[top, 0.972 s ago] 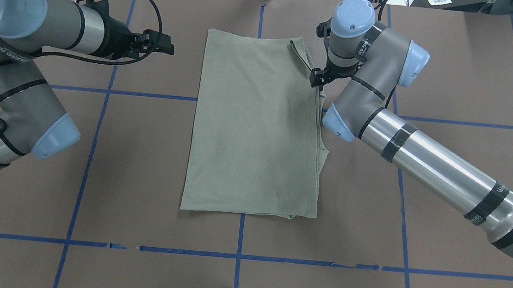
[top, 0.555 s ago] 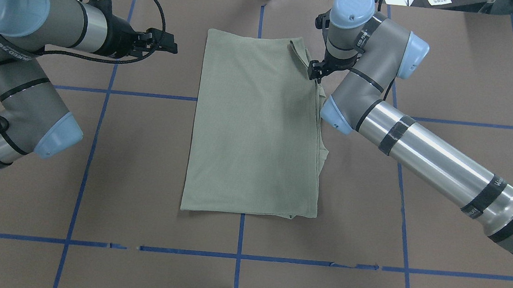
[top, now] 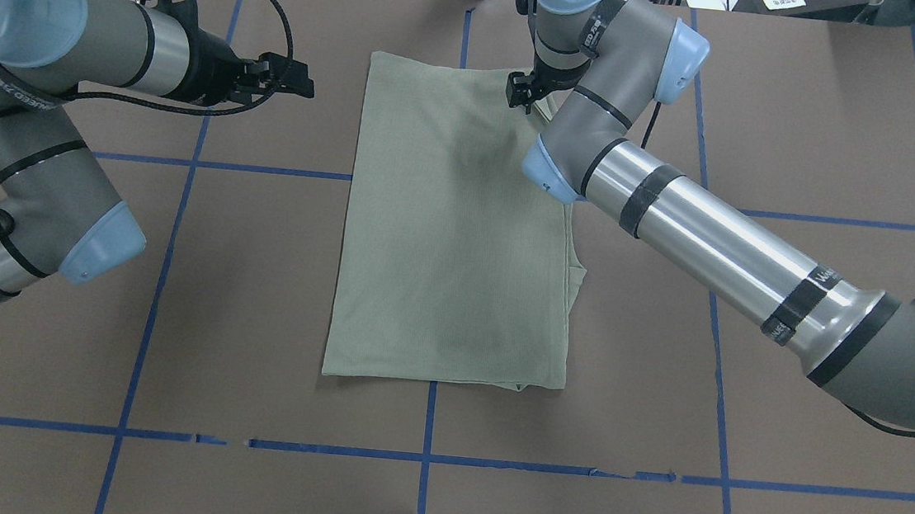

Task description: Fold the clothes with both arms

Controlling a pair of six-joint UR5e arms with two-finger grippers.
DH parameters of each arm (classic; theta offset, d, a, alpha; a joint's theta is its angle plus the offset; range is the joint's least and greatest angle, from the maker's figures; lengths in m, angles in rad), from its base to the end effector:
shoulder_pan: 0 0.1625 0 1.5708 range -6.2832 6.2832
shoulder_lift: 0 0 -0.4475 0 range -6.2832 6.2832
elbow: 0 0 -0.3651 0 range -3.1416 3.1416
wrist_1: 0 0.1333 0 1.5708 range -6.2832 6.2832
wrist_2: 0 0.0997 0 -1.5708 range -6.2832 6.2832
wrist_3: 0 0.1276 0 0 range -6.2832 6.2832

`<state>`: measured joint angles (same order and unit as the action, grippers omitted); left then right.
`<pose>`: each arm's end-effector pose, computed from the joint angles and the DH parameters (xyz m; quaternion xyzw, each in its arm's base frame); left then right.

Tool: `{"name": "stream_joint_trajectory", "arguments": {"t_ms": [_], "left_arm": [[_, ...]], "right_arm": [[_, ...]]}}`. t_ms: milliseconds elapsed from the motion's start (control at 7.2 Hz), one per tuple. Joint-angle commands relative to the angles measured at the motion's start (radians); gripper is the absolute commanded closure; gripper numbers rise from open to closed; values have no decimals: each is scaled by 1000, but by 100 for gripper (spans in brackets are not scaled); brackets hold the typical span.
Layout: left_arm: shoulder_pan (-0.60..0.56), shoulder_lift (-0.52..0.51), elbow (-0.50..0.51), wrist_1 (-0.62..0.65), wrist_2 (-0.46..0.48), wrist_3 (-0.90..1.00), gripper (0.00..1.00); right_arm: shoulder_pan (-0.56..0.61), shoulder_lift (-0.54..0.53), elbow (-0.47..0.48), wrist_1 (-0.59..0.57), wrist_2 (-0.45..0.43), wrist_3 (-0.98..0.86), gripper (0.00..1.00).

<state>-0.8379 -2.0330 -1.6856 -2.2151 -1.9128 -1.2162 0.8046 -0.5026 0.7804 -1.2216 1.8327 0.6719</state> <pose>0.3694 -0.5456 0.3114 0.2019 0.5458 -0.0985 0.8072 -0.5493 -0.7154 0.3192 0.1482 -0.2948 -0.0847 0.9402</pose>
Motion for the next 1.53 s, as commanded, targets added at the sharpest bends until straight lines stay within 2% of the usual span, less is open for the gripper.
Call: {"name": "stream_joint_trajectory", "arguments": {"t_ms": [0, 972, 1110, 1249, 1388], "left_arm": [[-1, 2, -2, 0, 0, 0, 0], [0, -1, -2, 2, 0, -2, 0], [-1, -3, -3, 2, 0, -2, 0], [0, -3, 1, 0, 0, -5, 0], [0, -4, 0, 0, 0, -6, 0]], "right_arm": [[-11, 24, -98, 95, -44, 1, 0], [-16, 36, -124, 97, -35, 9, 0], [-2, 24, -125, 97, -35, 5, 0], [42, 12, -132, 96, 14, -23, 0], [76, -10, -138, 96, 22, -73, 0]]}}
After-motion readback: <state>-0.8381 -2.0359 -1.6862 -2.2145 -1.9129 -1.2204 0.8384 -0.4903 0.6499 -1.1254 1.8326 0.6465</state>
